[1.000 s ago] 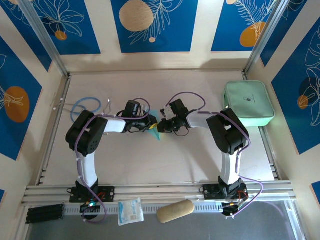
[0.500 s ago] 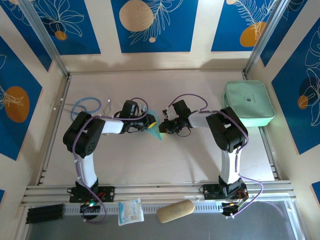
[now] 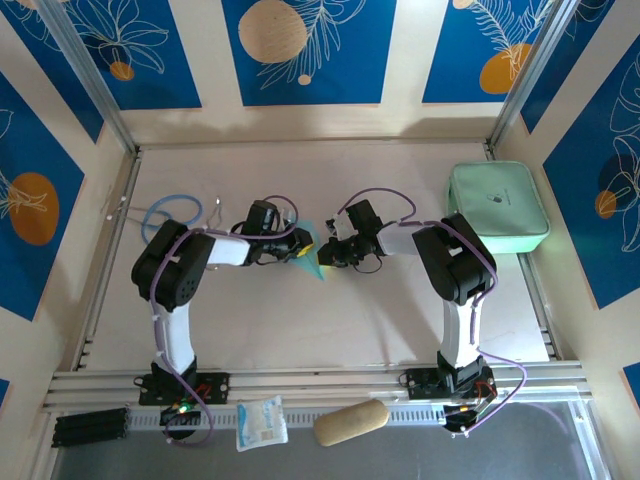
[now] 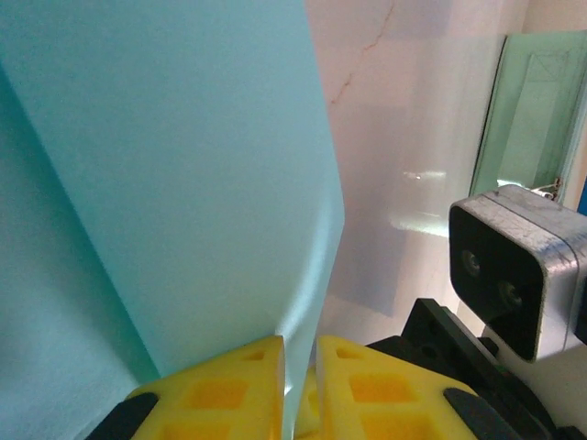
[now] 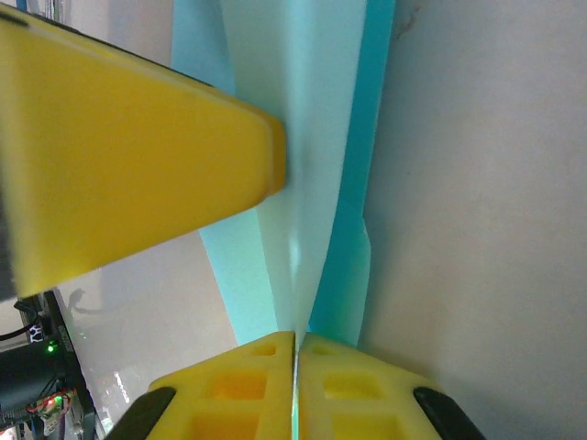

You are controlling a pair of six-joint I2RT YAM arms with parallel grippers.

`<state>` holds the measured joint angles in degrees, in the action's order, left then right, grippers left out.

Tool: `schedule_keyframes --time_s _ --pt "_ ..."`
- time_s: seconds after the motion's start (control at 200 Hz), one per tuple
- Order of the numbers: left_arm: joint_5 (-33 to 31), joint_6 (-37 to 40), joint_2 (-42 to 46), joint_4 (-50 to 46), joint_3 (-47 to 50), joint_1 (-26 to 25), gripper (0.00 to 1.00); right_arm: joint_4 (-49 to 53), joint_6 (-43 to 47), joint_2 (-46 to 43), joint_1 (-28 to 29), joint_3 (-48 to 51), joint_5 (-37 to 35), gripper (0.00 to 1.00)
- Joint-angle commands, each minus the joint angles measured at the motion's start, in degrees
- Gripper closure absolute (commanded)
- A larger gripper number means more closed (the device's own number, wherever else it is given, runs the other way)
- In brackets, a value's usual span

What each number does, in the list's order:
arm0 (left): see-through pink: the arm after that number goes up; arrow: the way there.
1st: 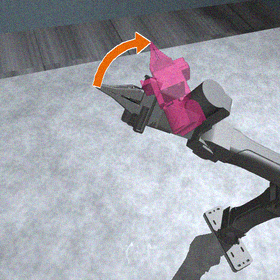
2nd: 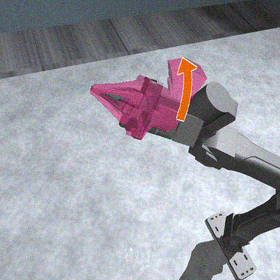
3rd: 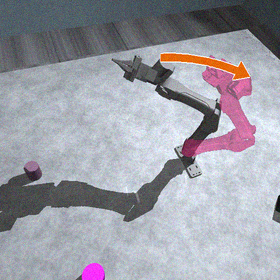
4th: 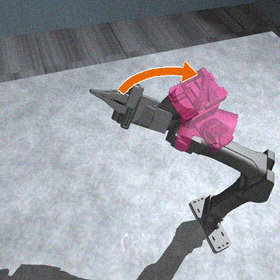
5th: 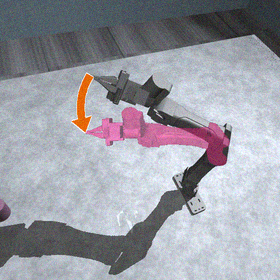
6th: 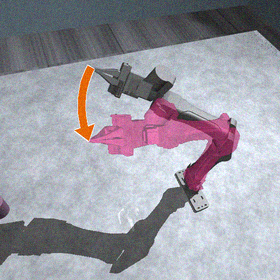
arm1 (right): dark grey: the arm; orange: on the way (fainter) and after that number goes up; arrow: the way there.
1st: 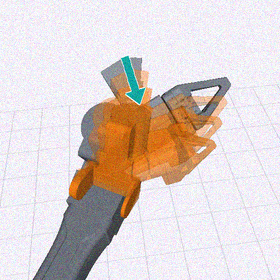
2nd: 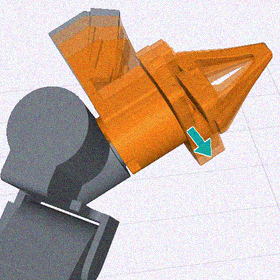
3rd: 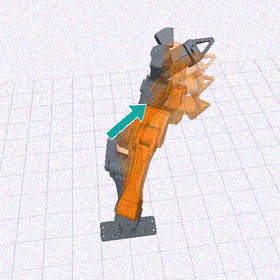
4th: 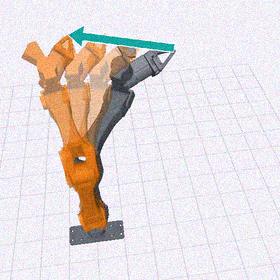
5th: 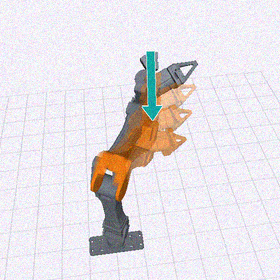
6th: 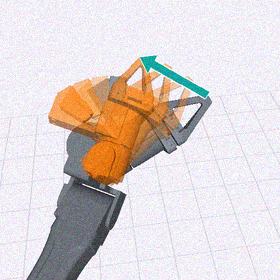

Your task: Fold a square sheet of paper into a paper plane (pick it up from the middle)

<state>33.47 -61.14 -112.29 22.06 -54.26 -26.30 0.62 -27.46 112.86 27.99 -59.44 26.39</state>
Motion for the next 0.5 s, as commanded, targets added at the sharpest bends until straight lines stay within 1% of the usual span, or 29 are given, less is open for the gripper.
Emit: schedule_keyframes --time_s 0.0,0.28,0.375,0.495 --pt "0.8 0.4 -1.3 -0.5 -1.4 0.3 0.83 2.1 -0.3 0.8 -0.5 0.6 0.5 0.86" --pt "0.1 0.4 -1.7 -2.4 -1.7 0.2 0.83 4.9 -1.0 -4.6 -0.3 1.8 -0.9 0.78" --pt "0.1 0.3 -1.6 -2.4 -1.9 0.3 0.83 5.8 -1.9 -6.4 -0.1 3.1 -2.9 0.76" --pt "0.2 0.3 -1.7 -2.5 -2.0 0.2 0.83 6.9 -3.6 -8.5 0.6 4.3 -7.1 0.74"
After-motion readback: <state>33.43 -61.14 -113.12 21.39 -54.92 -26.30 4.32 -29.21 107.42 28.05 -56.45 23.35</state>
